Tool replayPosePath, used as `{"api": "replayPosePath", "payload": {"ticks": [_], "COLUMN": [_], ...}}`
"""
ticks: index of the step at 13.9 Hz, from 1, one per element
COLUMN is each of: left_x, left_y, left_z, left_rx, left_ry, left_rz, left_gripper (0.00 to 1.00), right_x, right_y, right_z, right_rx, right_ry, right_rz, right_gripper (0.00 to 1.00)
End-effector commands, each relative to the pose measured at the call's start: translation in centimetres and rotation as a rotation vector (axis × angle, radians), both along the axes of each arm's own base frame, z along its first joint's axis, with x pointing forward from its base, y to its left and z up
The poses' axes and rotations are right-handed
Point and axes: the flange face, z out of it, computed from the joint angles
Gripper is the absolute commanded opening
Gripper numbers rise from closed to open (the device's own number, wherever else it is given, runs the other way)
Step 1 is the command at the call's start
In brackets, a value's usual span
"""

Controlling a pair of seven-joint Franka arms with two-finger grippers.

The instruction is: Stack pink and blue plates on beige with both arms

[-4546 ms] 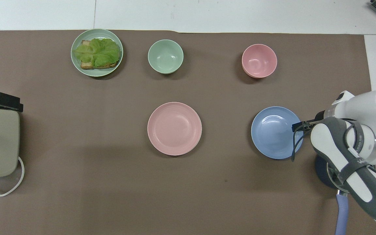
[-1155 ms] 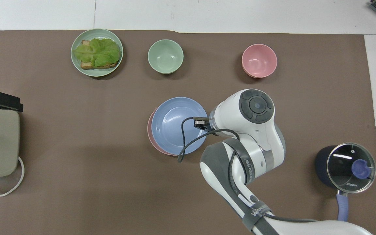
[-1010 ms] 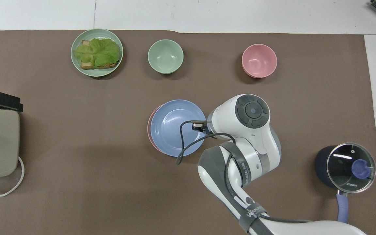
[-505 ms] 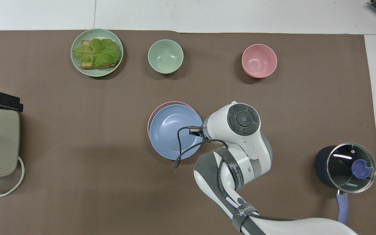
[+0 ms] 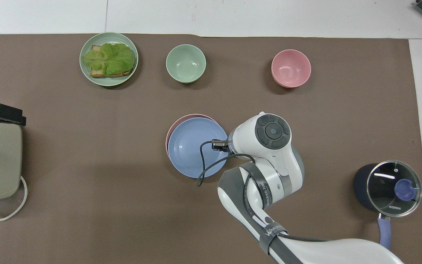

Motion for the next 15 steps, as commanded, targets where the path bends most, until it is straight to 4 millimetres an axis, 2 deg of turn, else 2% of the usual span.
{"api": "replayPosePath", "payload": {"ticks": [1,4,7,10,13,15], "left_x": [-0.2,-0.2,-0.2,-0.2,-0.2,-0.2], "left_y": [0.3,0.3,0.3,0.3,0.3,0.3], "left_z": [0.5,0.5,0.5,0.5,0.5,0.5], "left_rx": [0.015,0.015,0.015,0.015,0.015,0.015], "left_ry": [0.000,0.000,-0.002,0.000,0.000,0.000], "left_rz": [-0.010,-0.010,-0.010,-0.010,-0.010,-0.010], "left_gripper": [1.00,1.00,1.00,1.00,1.00,1.00], "right_x": [2.0,4.4,5.8,6.4,6.6,6.4], "right_y": [-0.5,-4.0,-8.9,-14.1,-18.9,-20.7], "right_z": [1.7,4.6,7.5,9.9,13.4,16.0], "right_rx": [0.021,-0.016,-0.057,-0.080,-0.106,-0.134], "right_ry": [-0.046,-0.112,-0.158,-0.128,-0.117,-0.123], "right_rz": [0.009,0.001,-0.005,-0.014,-0.036,-0.036], "right_gripper": [1.00,1.00,1.00,1.00,1.00,1.00]}}
